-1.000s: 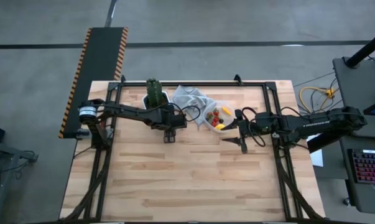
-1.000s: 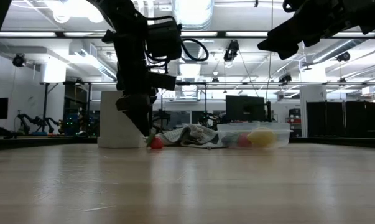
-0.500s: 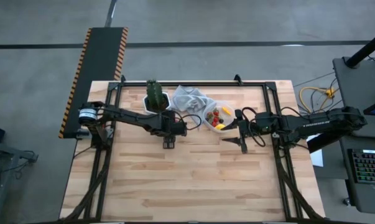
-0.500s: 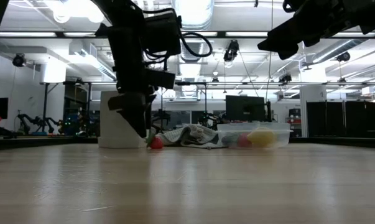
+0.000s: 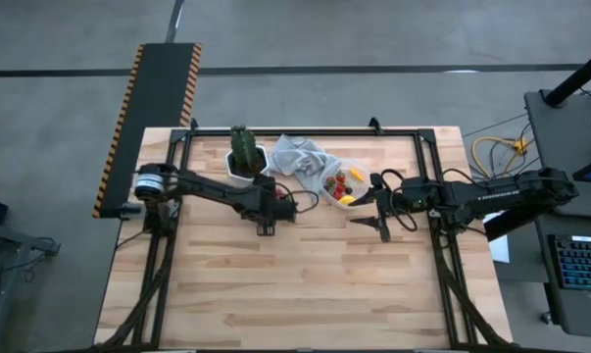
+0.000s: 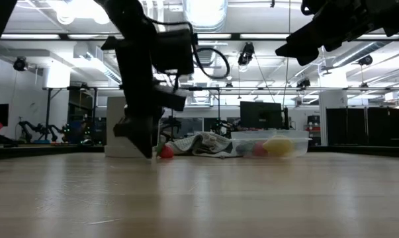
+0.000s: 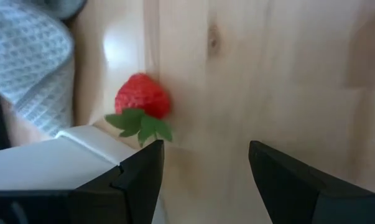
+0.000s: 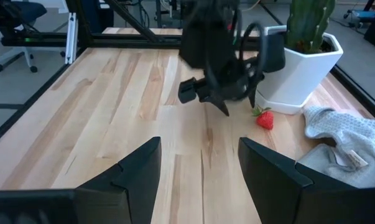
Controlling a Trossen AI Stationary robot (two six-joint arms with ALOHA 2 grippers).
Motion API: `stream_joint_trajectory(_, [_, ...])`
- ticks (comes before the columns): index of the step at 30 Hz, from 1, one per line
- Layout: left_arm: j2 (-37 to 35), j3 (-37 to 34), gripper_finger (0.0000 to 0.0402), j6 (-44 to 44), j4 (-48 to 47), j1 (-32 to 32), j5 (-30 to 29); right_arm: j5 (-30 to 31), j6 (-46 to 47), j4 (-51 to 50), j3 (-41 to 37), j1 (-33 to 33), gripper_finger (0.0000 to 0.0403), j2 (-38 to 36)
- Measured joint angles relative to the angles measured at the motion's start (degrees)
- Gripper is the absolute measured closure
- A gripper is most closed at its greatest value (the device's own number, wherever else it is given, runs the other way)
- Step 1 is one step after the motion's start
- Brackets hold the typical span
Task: Pick and placing Produce into tupperware
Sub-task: Put the strawberry into the transparent bin
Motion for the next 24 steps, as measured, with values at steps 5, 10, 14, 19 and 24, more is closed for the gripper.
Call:
stream_joint_trajectory(5, [2.32, 0.45, 0.018, -0.09, -0.52, -0.67, -6.44, 0.0, 0.0, 0.02, 0.02, -0.01, 0.0195, 0.0])
stream_joint_trajectory(10, [1.25, 0.59, 0.018, -0.63, -0.25, -0.57, -7.93, 0.0, 0.01, 0.02, 0.01, -0.01, 0.0195, 0.0])
stream_joint_trajectory(14, [0.69, 0.58, 0.018, -1.23, -0.57, -0.59, -8.19, 0.0, -0.02, 0.02, 0.02, 0.0, 0.0195, 0.0])
stream_joint_trajectory(19, [1.36, 0.29, 0.018, -1.18, -0.46, -0.57, -8.22, -0.01, -0.02, 0.0, 0.01, -0.02, 0.0195, 0.0])
stream_joint_trajectory(24, [2.43, 0.41, 0.018, -1.06, 0.36, -0.28, -8.63, -0.01, 0.28, 0.0, 0.01, 0.0, 0.0195, 0.0])
